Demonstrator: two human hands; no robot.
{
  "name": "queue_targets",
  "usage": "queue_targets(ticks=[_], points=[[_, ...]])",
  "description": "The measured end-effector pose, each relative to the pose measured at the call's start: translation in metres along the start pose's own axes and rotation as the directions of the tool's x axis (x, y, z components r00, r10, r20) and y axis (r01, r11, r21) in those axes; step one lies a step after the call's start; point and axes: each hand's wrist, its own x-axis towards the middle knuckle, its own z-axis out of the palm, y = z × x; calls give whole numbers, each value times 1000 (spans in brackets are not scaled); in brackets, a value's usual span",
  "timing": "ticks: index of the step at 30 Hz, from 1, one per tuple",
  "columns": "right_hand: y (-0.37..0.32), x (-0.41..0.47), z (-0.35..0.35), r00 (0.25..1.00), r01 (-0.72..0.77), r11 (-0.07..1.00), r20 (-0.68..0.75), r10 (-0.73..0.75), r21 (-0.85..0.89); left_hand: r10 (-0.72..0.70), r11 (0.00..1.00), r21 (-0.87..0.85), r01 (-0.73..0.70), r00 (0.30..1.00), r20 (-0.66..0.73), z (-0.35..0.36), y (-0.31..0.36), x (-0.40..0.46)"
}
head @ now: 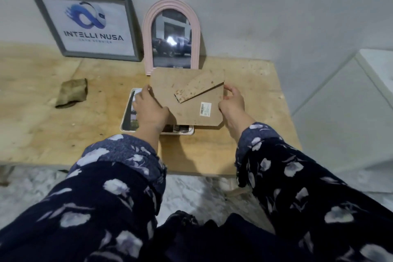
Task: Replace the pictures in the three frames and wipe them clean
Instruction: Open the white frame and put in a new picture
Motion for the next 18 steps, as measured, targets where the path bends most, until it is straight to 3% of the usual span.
queue_targets(ticks=[3,9,18], points=[[-10,-4,33,994,63,988,100,-49,-139,-12,1000,-9,12,999,-46,-25,-24,12],[-10,-12,82,980,174,918,156,-125,-357,21,998,56,-20,999,-29,-53,-64,36],[8,-16,93,991,116,904,108,-78,-411,20,998,55,-28,991,132,-46,-86,48]])
